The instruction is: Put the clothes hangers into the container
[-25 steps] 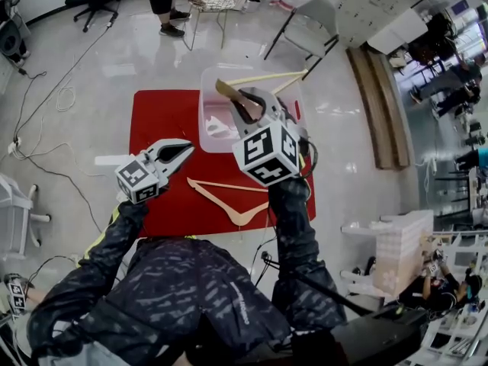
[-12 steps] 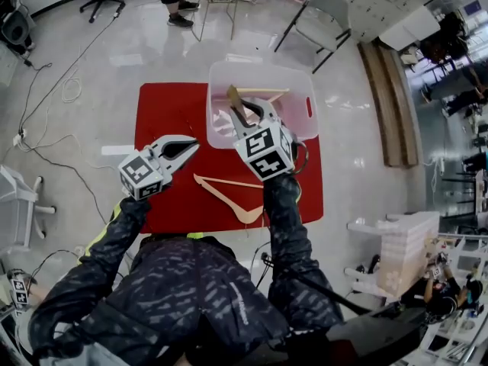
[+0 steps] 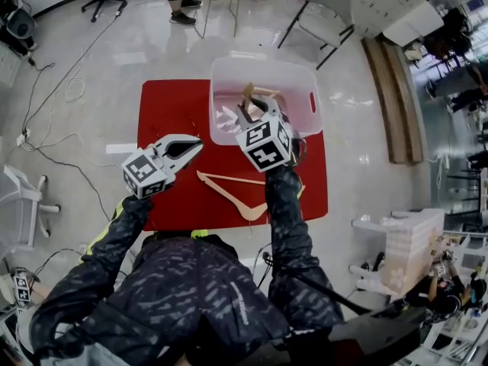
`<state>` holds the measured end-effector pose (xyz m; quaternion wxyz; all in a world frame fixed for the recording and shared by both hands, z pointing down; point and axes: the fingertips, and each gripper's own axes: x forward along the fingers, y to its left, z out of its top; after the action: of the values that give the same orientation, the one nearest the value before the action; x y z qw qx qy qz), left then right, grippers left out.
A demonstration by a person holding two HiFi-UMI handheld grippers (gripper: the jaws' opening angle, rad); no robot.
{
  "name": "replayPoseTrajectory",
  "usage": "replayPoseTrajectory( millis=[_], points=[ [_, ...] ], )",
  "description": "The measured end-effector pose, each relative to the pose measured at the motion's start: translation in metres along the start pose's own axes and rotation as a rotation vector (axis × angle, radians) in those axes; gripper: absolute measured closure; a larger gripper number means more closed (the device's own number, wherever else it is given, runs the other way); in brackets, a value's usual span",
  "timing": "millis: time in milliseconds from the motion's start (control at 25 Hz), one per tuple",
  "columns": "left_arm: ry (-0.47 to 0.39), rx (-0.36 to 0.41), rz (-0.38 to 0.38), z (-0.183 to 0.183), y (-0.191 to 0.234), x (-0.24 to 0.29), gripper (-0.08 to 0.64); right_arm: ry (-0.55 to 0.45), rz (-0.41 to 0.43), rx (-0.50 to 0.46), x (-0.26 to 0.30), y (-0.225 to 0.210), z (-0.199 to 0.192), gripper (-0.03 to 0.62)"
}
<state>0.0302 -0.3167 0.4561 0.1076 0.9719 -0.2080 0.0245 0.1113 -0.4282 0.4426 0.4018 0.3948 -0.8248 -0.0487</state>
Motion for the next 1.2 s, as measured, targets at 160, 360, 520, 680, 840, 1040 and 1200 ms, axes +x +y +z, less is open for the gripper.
replayPoseTrajectory(
  millis=[160, 360, 520, 680, 840, 1040, 1200],
  points=[
    [-0.006, -0.010, -0.008, 0.003, -0.005, -0.001, 0.548, 0.114, 0.015, -0.022, 0.010, 0.010, -0.025, 0.462],
    [-0.011, -0.028, -0.013, 0.002, -0.007, -0.004, 0.548, 0.137, 0.074, 0.025, 0.016, 0.031, -0.044, 0.350],
    [-0.007, -0.028, -0.014, -0.004, 0.000, -0.006, 0.548, 0.146, 0.072, 0.025, 0.021, 0.035, -0.046, 0.347],
    [-0.008, -0.029, -0.018, -0.008, 0.002, -0.004, 0.548, 0.113, 0.058, 0.047, 0.018, 0.038, -0.044, 0.348],
    [-0.006, -0.025, -0.026, -0.009, 0.003, -0.004, 0.548, 0.082, 0.019, 0.040, 0.016, 0.035, -0.037, 0.425],
    [-0.003, -0.019, -0.031, -0.015, 0.001, -0.006, 0.548, 0.049, -0.022, 0.040, 0.009, 0.037, -0.033, 0.518],
    [0.003, -0.010, -0.027, -0.006, -0.017, 0.006, 0.548, 0.035, -0.032, 0.042, -0.013, 0.030, -0.039, 0.551]
  ],
)
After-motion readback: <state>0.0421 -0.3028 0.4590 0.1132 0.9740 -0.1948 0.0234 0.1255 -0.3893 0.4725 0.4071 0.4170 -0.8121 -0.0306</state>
